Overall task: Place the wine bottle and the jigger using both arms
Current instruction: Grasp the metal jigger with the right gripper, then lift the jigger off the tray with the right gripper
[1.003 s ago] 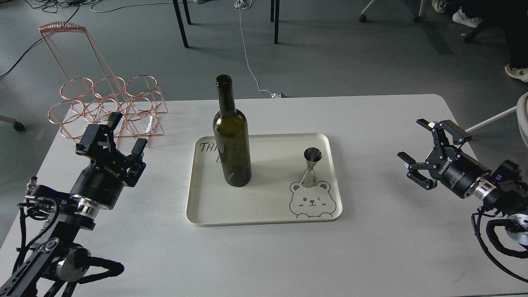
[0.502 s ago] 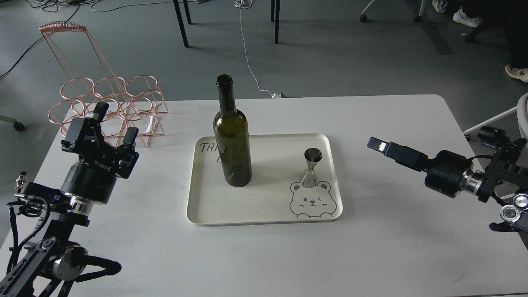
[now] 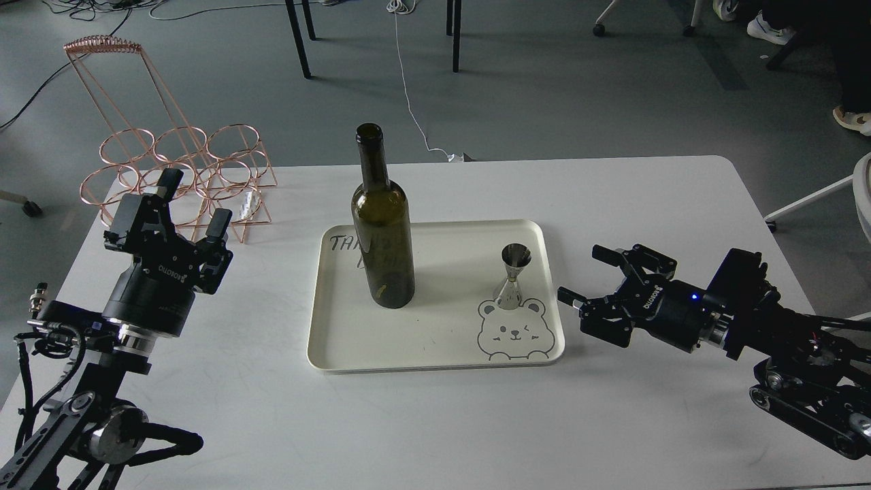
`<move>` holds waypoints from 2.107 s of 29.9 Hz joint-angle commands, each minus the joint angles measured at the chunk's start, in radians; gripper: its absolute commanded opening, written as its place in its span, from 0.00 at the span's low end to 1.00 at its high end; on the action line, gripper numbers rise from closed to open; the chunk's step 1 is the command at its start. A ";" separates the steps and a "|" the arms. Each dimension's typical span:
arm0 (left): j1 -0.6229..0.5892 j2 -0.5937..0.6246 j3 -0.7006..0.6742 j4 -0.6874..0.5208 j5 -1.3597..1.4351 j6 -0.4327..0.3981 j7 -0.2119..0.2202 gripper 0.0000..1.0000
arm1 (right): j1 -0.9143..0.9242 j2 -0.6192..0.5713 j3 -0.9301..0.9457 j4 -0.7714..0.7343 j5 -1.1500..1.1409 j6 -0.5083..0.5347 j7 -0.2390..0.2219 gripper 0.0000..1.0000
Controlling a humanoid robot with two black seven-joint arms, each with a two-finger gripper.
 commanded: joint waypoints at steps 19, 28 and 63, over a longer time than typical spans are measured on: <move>0.001 0.000 -0.006 -0.006 0.000 -0.001 0.000 0.98 | 0.027 0.345 -0.001 -0.376 -0.096 -0.013 0.000 0.84; 0.002 0.000 -0.006 -0.012 0.000 -0.001 0.000 0.98 | 0.049 0.402 0.001 -0.393 -0.096 -0.013 0.000 0.74; 0.001 0.001 -0.006 -0.012 0.000 -0.003 0.001 0.98 | 0.079 0.267 0.171 -0.313 -0.029 -0.013 0.000 0.09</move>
